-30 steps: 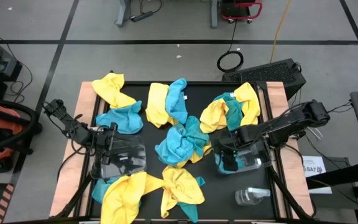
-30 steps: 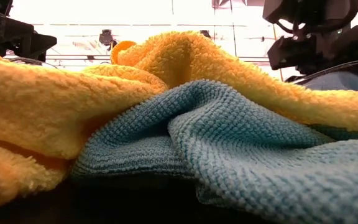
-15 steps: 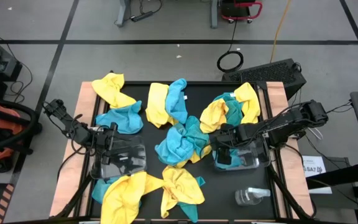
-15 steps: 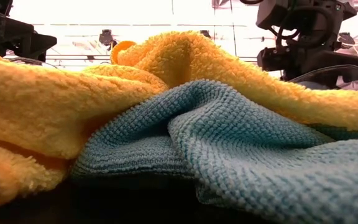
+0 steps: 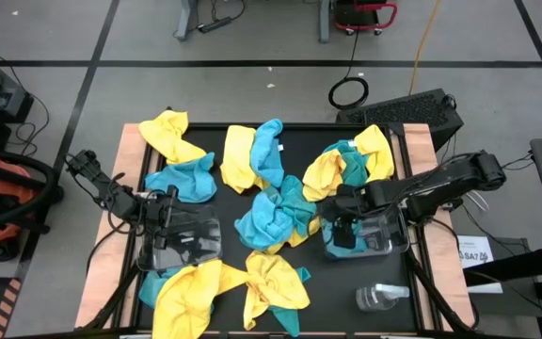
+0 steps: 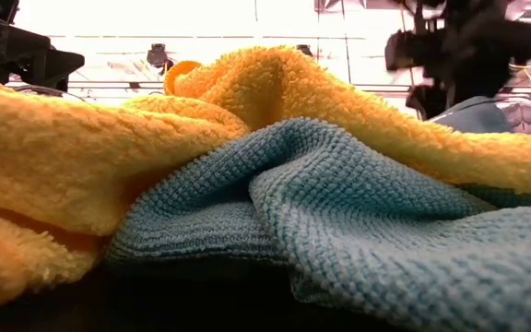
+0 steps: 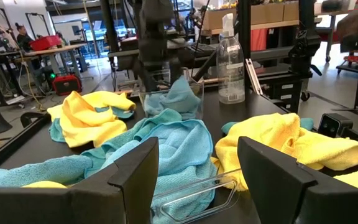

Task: Sort microfiber towel by color & place in baskets
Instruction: Put the blue microfiber towel into the right transparent bin

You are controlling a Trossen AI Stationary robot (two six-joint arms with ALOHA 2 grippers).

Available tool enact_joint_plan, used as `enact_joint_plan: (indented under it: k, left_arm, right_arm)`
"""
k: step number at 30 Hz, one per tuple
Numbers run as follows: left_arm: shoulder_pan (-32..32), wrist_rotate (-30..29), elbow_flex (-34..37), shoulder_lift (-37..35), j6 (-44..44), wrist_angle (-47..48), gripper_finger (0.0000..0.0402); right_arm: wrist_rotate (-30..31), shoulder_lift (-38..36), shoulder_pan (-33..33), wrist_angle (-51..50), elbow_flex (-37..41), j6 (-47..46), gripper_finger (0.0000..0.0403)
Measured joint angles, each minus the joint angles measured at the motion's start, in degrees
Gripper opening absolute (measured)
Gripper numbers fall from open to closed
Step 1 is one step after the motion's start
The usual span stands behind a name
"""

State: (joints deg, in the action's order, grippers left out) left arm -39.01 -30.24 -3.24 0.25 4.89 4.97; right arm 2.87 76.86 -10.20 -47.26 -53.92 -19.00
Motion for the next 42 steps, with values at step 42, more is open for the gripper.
enact_joint_plan:
  k: [42]
  left_arm:
    - [-0.01, 0.02, 0.00, -0.02, 0.01, -0.03, 0.0225]
  right_arm:
    - [-5.06, 20.13, 3.53, 8.27, -12.68, 15.45, 0.0279]
